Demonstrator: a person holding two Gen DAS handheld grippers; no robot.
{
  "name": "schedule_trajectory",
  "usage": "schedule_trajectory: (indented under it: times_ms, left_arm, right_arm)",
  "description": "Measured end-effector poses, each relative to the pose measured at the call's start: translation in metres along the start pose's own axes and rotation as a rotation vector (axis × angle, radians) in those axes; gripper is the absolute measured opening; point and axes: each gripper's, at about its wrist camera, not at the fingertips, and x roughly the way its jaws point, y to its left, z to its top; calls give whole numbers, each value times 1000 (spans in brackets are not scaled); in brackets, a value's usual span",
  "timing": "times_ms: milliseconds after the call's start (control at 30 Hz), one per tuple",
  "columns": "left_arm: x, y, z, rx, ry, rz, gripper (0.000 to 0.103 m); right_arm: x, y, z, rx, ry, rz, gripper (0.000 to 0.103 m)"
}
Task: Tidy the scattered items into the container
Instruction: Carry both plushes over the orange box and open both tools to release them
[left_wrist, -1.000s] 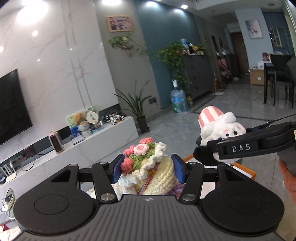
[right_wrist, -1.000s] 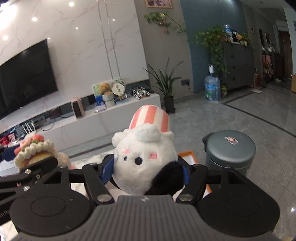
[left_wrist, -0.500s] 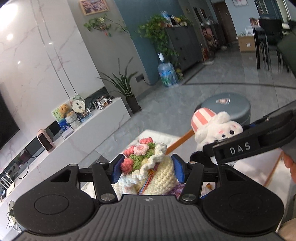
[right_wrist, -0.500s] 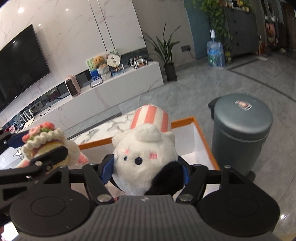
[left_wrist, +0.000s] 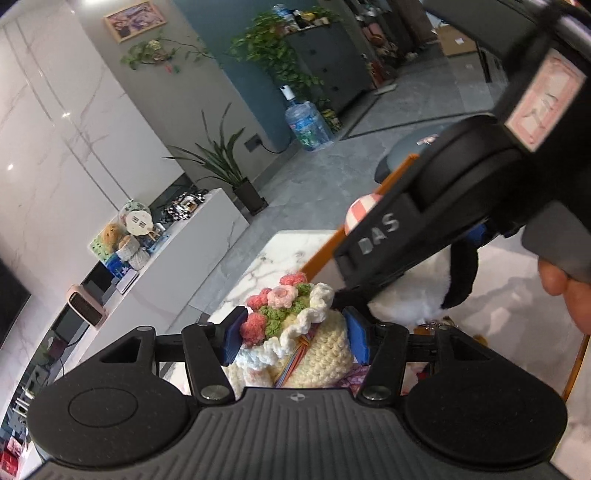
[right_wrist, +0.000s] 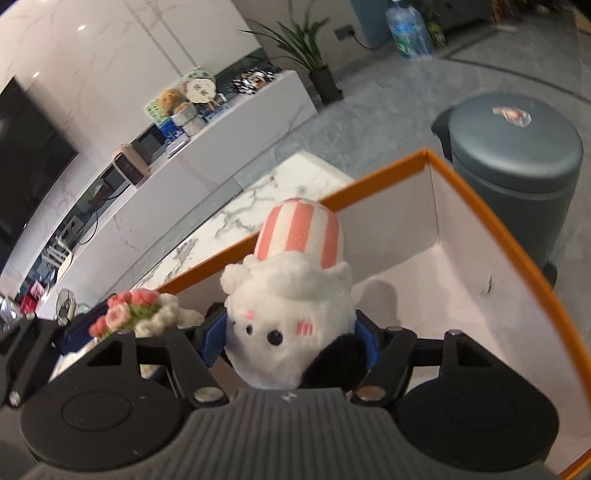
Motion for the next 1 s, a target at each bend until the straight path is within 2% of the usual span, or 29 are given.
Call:
schedule_trajectory:
  times_ms: [133,233,333,533,700,1000]
  left_arm:
    - [3,-11,-6,66,5,-8,66]
    - [7,-13,-7,62,20,-50,66]
    - [10,-18,-8,83,13,-43,67]
    - [21,-20,-8,80,52,-46,69]
    - [16,-20,-11,89,40,-42,74]
    - [-13,-13,-7,62,10,-15,76]
  right_arm:
    - [7,3,-9,35,18,-28,72]
    - [8,6,-9,35,16,-41,72]
    - [9,7,-7,19,26,-48,73]
    - [22,5,-2,20,61,-40,75]
    - [20,2,-1,29,52,-40,77]
    - [1,2,-4,8,8,-42,84]
